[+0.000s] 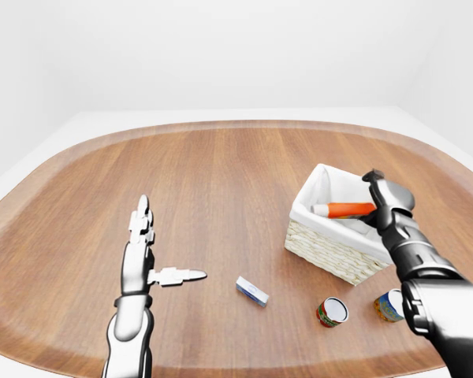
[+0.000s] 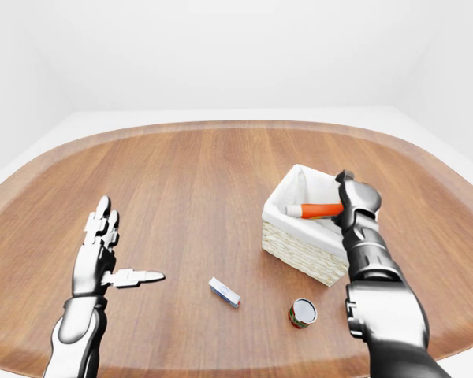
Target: Pick up the ketchup, and put it in the basket.
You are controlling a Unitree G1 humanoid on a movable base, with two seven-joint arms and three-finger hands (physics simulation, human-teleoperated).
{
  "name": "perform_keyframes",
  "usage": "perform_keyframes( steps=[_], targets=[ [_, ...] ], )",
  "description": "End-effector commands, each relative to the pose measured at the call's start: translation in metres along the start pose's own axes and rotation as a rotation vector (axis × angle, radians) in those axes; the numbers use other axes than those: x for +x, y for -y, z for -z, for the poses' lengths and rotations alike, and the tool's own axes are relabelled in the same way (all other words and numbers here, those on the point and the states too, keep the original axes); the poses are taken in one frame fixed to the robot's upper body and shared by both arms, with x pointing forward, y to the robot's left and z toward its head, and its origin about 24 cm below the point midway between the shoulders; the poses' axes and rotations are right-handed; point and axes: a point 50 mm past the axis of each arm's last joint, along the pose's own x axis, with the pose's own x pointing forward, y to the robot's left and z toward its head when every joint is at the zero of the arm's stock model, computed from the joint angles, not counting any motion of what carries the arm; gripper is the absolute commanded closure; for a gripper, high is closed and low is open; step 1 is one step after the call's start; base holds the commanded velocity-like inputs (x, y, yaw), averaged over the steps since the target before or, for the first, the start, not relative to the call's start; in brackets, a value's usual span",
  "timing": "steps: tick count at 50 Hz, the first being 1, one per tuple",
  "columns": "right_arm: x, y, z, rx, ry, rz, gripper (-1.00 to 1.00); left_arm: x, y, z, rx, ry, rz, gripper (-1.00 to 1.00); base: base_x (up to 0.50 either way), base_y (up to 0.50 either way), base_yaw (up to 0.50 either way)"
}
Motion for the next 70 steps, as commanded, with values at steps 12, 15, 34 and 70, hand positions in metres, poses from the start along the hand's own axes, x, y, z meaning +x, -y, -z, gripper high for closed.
perform_keyframes(
  steps=[12, 15, 34, 70],
  targets=[
    [0.002, 0.007, -0.002, 0.0, 0.01, 0.048, -1.0, -0.001, 0.0, -0.001, 0.001, 0.002, 0.002, -1.0, 0.0, 0.0, 0.0],
    [0.002, 0.007, -0.002, 0.0, 0.011, 0.048, -1.0, -0.001, 0.0, 0.0, 0.001, 0.0, 0.003, -1.0, 0.0, 0.0, 0.0],
    [0.008, 0.031, -0.003, 0.018, 0.027, 0.107, -1.0, -0.001, 0.001, 0.0, 0.001, -0.003, 0.007, -1.0, 0.0, 0.0, 0.0],
    [-0.187, 0.207, -0.06, -0.124, 0.549, 0.537, -1.0, -0.004, 0.003, -0.001, 0.0, -0.002, 0.014, -1.0, 0.0, 0.0, 0.0]
  ],
)
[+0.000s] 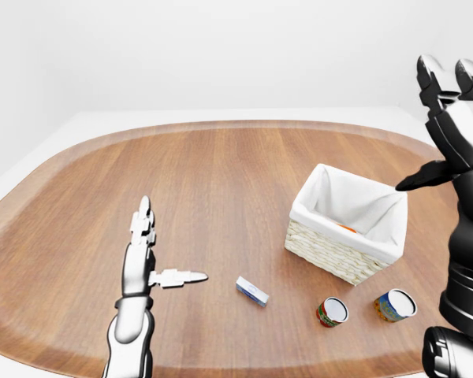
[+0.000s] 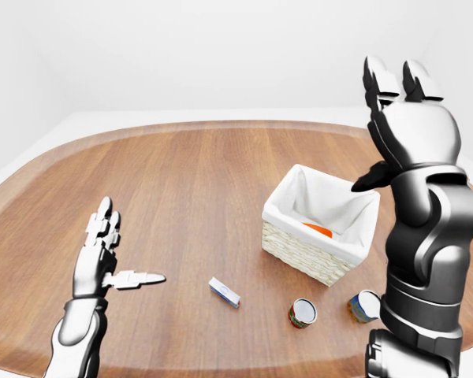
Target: Pick up the ketchup, and put it in the basket.
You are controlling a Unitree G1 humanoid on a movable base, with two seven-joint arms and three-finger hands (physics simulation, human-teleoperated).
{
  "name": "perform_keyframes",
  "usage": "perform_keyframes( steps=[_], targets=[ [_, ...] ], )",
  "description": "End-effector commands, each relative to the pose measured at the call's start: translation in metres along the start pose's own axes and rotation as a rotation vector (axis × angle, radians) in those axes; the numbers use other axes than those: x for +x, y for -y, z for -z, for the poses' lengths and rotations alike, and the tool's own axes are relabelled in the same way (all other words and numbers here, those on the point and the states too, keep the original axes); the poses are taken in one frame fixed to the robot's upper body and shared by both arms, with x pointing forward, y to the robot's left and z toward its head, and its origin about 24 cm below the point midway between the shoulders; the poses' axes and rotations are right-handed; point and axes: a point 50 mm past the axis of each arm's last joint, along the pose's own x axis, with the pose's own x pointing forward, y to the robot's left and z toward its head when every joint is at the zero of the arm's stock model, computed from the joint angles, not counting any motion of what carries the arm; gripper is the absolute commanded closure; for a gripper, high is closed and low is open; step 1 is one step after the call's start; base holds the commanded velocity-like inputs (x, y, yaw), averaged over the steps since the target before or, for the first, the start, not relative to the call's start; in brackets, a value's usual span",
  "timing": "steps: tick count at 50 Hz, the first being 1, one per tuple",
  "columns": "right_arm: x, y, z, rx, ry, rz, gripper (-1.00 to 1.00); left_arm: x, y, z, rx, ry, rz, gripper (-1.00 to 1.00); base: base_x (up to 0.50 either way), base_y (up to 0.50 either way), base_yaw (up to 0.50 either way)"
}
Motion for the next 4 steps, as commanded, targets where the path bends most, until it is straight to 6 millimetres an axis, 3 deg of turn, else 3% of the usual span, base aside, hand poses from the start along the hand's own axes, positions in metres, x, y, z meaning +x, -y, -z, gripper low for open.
perform_keyframes(
  steps=[1, 3, 4],
  targets=[
    [-0.062, 0.062, -0.043, -0.105, 0.168, 0.17, -1.0, -0.001, 0.002, -0.001, 0.0, 0.001, 0.005, -1.0, 0.0, 0.0, 0.0],
    [-0.062, 0.062, -0.043, -0.106, 0.169, 0.172, -1.0, -0.001, 0.002, -0.001, 0.0, 0.001, 0.005, -1.0, 0.0, 0.0, 0.0],
    [-0.079, 0.073, -0.055, -0.133, 0.21, 0.26, -1.0, -0.002, 0.002, -0.001, 0.001, 0.002, 0.007, -1.0, 0.0, 0.0, 0.0]
  ],
)
